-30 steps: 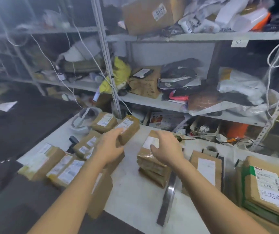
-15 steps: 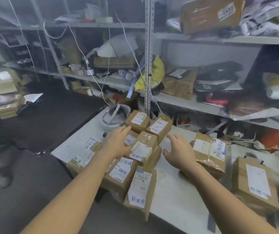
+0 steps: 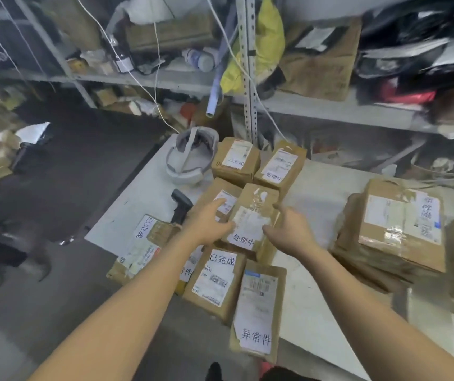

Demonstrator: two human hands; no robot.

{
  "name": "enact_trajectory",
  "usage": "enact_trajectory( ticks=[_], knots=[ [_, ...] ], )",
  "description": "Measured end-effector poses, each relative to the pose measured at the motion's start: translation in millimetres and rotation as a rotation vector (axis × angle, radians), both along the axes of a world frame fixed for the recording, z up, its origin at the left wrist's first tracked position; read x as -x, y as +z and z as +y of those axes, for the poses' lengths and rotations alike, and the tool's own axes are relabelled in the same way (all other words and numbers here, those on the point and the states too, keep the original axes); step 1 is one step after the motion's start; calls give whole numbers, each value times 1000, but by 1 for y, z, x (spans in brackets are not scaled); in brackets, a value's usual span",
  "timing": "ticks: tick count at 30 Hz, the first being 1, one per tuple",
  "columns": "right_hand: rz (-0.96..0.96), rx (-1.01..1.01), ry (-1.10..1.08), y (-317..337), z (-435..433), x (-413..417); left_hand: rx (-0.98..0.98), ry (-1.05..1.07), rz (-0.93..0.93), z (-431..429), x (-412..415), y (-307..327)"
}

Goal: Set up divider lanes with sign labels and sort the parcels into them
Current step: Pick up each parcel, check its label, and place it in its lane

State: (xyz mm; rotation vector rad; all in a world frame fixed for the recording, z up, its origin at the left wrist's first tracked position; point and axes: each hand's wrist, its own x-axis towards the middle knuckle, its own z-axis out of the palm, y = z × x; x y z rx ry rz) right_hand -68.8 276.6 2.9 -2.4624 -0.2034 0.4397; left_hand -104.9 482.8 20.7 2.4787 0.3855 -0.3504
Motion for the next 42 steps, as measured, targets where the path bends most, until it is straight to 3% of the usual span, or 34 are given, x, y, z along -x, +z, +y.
enact_trajectory(
  ticks=[4,9,15,27,37,42],
  knots=[
    [67,-60,-93,-15,17,-2,192,44,86,3,-19,-25],
    [215,-218,-335,-29,38,-1,279,13,184,8,-30,-50],
    [289,-357,-507,-34,58,2,407,-34,125,13,-39,-57],
    [57,-608,-660,32,73,11,671,-158,-100,31,-75,-18],
    [-96,-703,-911,63,17,36,775,-319,-199,-36,-64,34],
    [-202,-785,-921,84,-25,62,811,-401,-231,-79,-47,60]
  ],
)
